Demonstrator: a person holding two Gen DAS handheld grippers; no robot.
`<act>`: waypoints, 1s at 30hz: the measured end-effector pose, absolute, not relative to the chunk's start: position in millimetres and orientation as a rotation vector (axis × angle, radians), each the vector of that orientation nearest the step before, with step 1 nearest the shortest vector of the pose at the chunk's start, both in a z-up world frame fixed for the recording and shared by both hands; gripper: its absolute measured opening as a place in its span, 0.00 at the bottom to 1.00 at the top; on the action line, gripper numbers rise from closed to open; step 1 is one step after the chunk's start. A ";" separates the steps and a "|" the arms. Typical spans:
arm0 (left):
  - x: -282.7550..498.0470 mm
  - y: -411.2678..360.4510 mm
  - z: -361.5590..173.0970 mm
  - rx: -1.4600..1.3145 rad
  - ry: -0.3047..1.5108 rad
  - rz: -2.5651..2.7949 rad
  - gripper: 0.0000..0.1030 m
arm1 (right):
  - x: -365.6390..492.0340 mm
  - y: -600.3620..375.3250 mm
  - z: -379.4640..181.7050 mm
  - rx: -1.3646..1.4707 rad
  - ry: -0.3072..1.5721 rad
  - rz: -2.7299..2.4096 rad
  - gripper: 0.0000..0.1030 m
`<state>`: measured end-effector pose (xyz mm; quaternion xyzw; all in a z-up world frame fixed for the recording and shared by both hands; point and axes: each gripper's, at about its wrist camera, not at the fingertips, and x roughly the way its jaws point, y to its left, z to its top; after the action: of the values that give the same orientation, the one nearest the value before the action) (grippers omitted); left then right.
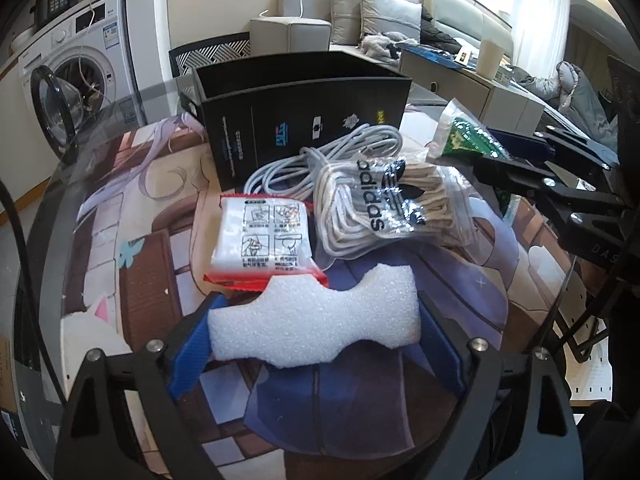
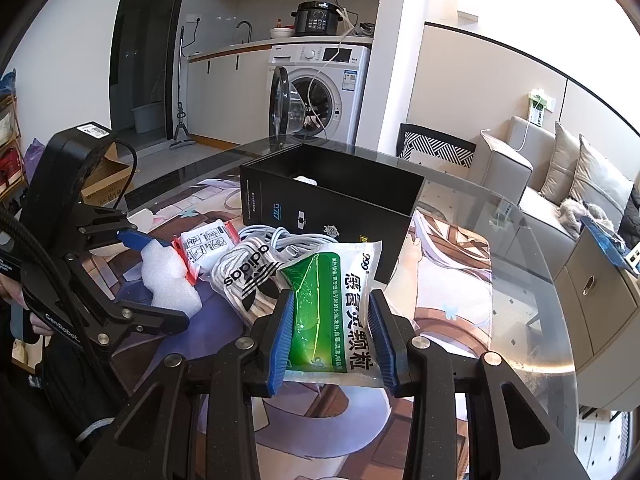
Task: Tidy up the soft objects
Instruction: 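Grasp the white foam block with the left tool, then carry the foam block with the left tool while the right tool carries the sachet to the box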
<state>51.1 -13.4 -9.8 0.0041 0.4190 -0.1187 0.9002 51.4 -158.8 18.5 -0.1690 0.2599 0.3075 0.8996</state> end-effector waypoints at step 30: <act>93.4 13.1 69.7 -0.032 0.598 -0.120 0.88 | 78.0 -156.5 64.6 -0.221 0.466 0.629 0.36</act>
<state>93.4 13.1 69.7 -0.0155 0.2943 -0.0590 0.9538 78.0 -156.5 64.6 -0.1076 0.2268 0.3059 0.9184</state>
